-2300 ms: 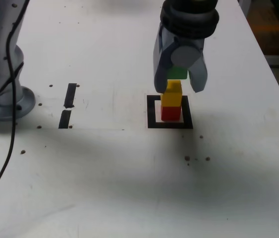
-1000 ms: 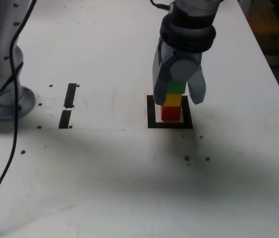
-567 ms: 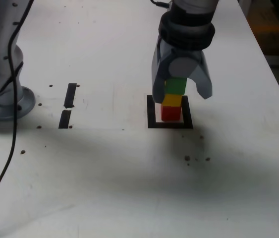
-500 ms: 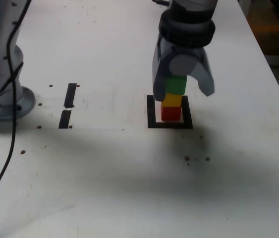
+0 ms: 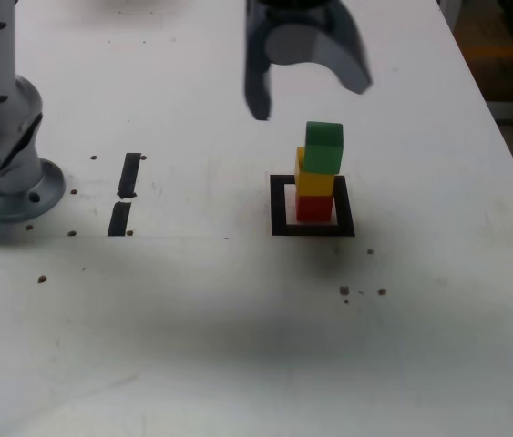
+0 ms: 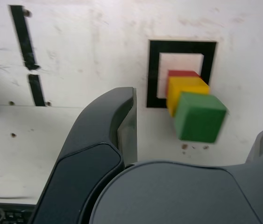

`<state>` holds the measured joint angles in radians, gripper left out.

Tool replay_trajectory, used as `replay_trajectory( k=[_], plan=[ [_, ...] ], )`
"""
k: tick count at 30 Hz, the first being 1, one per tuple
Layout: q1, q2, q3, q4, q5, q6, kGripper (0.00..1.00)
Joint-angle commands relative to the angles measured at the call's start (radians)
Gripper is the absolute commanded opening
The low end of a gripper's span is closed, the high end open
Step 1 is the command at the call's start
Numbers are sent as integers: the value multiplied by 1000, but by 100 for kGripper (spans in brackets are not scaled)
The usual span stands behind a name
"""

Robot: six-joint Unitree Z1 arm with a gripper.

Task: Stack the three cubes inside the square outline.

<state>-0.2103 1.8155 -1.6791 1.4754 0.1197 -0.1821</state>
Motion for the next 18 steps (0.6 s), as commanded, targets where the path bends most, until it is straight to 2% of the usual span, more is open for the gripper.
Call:
replay_trajectory(
  k=[1, 13, 18],
  plan=[
    [16, -23, 35, 0, 0, 0, 95],
    [98, -96, 289, -20, -23, 0, 96],
    [101, -96, 373, -63, -45, -3, 96]
  ],
)
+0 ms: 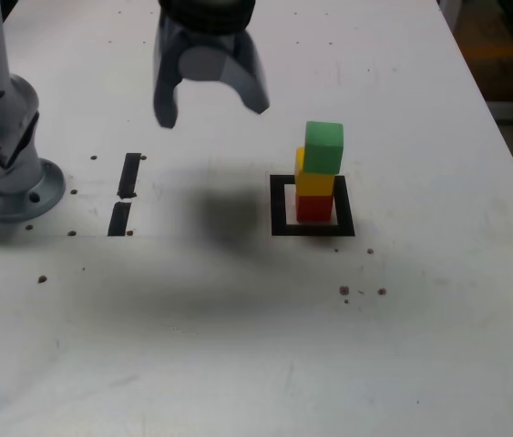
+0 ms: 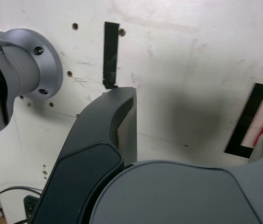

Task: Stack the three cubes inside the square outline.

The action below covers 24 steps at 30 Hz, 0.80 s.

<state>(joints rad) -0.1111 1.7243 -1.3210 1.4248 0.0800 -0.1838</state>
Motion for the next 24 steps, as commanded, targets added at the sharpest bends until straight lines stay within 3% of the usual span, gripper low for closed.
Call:
replay_trajectory(
  k=[1, 7, 12, 24],
  plan=[
    [2, -4, 34, -28, -12, -2, 96],
    [2, 0, 162, -166, -59, -1, 96],
    [2, 3, 242, -251, -71, 0, 96],
    [2, 2, 284, -296, -63, 0, 96]
  ],
)
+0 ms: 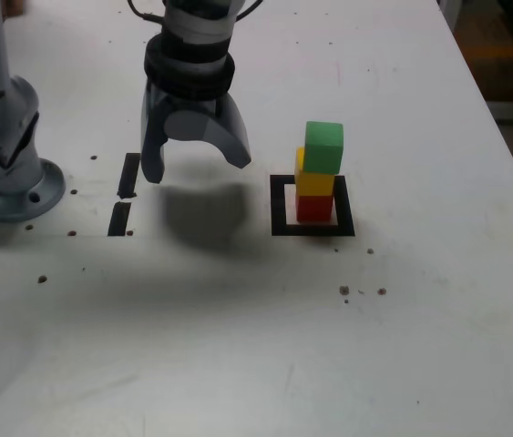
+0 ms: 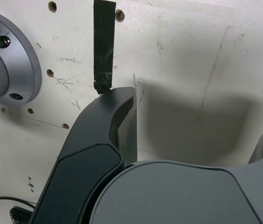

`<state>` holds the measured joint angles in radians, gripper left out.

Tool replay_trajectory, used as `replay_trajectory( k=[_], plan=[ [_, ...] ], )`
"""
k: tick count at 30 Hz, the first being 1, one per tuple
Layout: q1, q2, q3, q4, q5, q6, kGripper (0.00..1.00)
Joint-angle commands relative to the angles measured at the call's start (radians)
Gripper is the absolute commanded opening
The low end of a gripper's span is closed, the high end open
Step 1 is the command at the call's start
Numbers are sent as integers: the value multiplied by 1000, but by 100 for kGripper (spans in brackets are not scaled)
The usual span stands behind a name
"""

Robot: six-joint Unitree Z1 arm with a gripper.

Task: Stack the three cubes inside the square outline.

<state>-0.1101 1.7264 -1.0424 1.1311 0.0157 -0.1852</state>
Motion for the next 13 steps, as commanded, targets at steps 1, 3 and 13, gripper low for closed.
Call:
replay_trajectory(
  k=[1, 3, 13],
  plan=[
    [1, 0, 8, -5, 2, 1, 96],
    [1, 0, 13, -11, 2, 1, 96],
    [1, 2, 43, -36, -13, 5, 96]
  ],
)
